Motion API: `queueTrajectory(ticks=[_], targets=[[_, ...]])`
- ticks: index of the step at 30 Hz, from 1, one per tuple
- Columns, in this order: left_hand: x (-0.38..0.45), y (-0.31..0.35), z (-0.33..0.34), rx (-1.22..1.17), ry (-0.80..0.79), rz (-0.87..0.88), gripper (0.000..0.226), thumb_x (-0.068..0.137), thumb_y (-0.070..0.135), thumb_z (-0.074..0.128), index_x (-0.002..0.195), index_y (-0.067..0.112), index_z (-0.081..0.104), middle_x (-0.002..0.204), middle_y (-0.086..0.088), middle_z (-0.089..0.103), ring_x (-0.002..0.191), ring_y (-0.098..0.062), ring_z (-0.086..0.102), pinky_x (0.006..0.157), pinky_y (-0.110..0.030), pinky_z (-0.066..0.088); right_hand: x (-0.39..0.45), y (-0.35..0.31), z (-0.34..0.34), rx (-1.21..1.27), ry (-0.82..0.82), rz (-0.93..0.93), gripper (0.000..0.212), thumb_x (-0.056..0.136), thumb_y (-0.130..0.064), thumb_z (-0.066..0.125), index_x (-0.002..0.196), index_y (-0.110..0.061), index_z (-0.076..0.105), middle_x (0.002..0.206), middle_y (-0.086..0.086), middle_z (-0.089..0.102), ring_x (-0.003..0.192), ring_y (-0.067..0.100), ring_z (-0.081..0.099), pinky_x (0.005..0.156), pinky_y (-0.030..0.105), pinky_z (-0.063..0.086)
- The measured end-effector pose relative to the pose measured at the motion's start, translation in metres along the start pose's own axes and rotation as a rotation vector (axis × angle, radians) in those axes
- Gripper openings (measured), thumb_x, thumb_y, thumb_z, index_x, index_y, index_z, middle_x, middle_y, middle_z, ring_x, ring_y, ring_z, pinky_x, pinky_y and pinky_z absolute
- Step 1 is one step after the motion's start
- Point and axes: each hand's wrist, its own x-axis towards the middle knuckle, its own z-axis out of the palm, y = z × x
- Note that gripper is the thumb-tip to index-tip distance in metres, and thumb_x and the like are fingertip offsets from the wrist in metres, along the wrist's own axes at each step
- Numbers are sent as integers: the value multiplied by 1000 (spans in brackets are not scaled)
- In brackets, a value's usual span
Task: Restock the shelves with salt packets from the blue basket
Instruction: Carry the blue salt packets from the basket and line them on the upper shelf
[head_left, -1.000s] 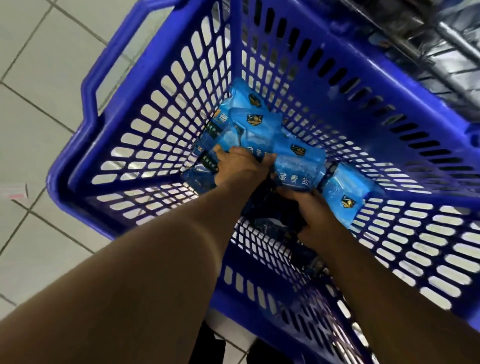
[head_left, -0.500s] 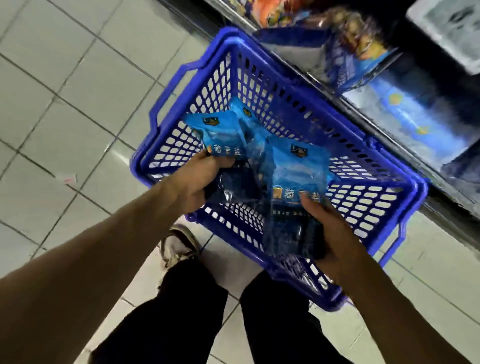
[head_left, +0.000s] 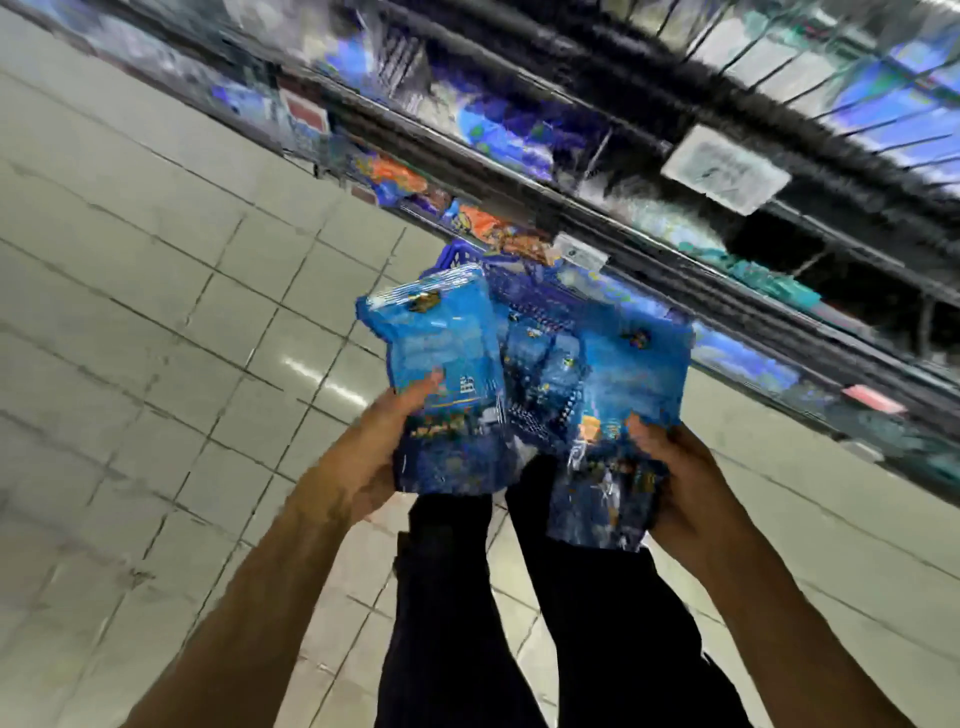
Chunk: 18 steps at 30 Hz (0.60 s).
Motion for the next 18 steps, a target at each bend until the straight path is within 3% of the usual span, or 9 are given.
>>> queueTrajectory(ticks=[2,5,10,12,15,16,18], targets=[[-40,20,19,44,-20,6,33,88,43,61,107,23,79,103,-2,79,83,-16,78,63,-31,62,-48,-23,2,-8,30,-42,37,77,-15,67,113,-9,70,99,6,78,84,21,76,77,38,63],[-88,43,52,147,-56,42,47,85,40,66,126,17,68,109,-5,78,90,-19,77,66,-34,63,-113,-49,-8,64,96,-124,25,75,-13,69,98,-11,77,94,6,79,80,19,76,72,37,64],[-129,64,122,345,-151,150,42,87,32,71,127,20,67,113,-6,77,97,-24,76,67,-34,62,-200,-65,-39,192,181,-243,26,81,-18,74,106,-12,78,115,17,75,98,33,75,74,43,62],[-140,66,157,432,-192,167,28,90,34,70,115,22,72,106,0,79,90,-17,77,64,-30,62,-225,-59,-51,297,269,-310,29,78,-16,76,106,-10,77,116,20,74,98,34,75,76,45,62],[-148,59,205,608,-320,190,12,91,40,69,101,33,70,93,23,77,80,11,70,63,-12,54,-260,-44,-64,421,396,-405,35,76,-16,78,109,-5,75,115,22,73,95,32,75,74,41,62],[-150,56,220,673,-374,205,12,91,42,69,101,35,69,96,27,75,79,17,67,64,-8,49,-272,-37,-69,469,431,-437,35,76,-16,78,109,-5,76,114,22,73,95,32,75,73,40,62],[-153,47,250,771,-443,202,16,89,45,71,103,37,69,110,28,70,86,15,65,79,-13,46,-294,-23,-78,554,491,-500,33,76,-16,78,108,-6,76,113,22,74,95,33,75,74,41,62]])
